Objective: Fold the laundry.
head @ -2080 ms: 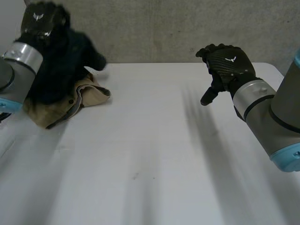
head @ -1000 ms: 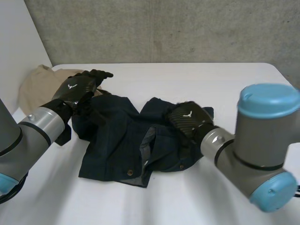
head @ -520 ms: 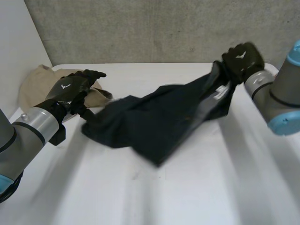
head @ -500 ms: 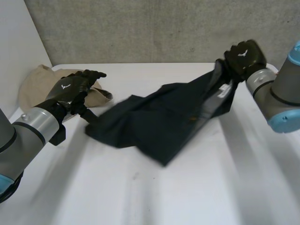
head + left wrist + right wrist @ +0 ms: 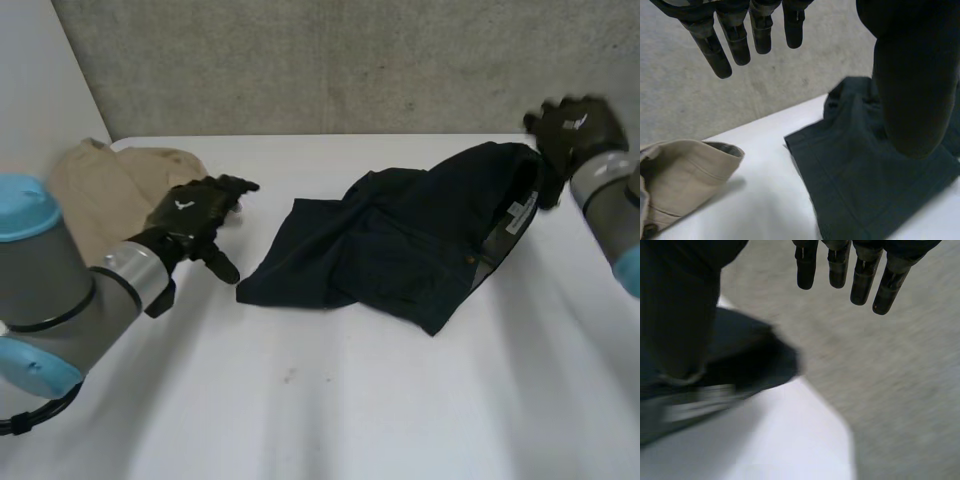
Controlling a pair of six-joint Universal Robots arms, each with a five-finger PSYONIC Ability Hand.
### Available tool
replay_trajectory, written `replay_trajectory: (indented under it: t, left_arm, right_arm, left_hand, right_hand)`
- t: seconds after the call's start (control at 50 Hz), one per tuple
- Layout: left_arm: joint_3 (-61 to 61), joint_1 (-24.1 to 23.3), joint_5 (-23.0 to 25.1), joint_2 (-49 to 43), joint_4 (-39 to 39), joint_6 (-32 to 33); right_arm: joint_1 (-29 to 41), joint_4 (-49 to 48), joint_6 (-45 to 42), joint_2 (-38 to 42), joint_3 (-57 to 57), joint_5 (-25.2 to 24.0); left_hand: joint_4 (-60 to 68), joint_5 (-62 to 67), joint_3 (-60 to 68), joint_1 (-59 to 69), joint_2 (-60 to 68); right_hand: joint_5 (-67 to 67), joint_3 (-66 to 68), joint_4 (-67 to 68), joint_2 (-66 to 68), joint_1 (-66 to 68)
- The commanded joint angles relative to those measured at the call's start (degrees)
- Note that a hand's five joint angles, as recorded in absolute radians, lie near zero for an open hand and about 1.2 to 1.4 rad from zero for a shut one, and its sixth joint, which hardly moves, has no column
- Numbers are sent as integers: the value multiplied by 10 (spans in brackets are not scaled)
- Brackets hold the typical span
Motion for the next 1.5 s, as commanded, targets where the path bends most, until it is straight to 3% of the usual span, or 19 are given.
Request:
replay_trajectory:
  t: [0.02,0.16,0.4,0.6,0.68,0.78,0.9,1.06,1.24,1.38,1.5]
  left_arm:
    - [54,-38,-46,-70,-23,76]
    - [115,-69,-79,-141,-35,112]
    - [179,-76,-79,-211,-57,124]
    - [203,-79,-80,-228,-75,135]
    - [205,-83,-81,-226,-76,135]
    - [204,-91,-84,-216,-77,135]
    - [196,-94,-127,-146,-82,135]
    - [175,-89,-141,37,-110,134]
    - [153,-92,-141,206,-115,131]
    - [147,-96,-141,217,-118,132]
    - [162,-90,-139,129,-114,136]
  right_arm:
    - [66,80,94,-37,119,-44]
    - [106,62,180,-41,175,-78]
    - [134,-30,191,43,166,-48]
    - [139,-46,180,113,128,-12]
    - [139,-54,161,124,121,3]
    - [134,-91,139,124,121,16]
    - [131,-91,113,73,118,11]
    - [132,15,2,-100,42,-16]
    - [129,173,-52,-165,-107,-38]
    - [118,264,-78,-150,-162,-61]
    - [113,268,-97,-65,-179,-71]
  left_hand:
    - [43,30,39,51,43]
    - [60,47,55,68,59]
    - [170,156,165,177,169]
    - [502,489,497,510,502]
    - [639,625,634,646,638]
    - [681,667,676,688,680]
    - [681,667,676,688,680]
    - [681,667,676,688,680]
    - [681,667,676,688,680]
    - [681,667,676,688,680]
    - [681,667,676,688,680]
  right_hand:
    - [-40,-23,-34,-25,-15]
    - [-14,3,-8,1,11]
    - [93,111,100,109,119]
    - [124,141,130,139,149]
    - [231,248,237,247,257]
    - [659,676,665,675,685]
    - [660,677,666,675,685]
    - [660,677,666,675,685]
    - [660,677,666,675,685]
    - [660,677,666,675,685]
    - [660,677,666,675,685]
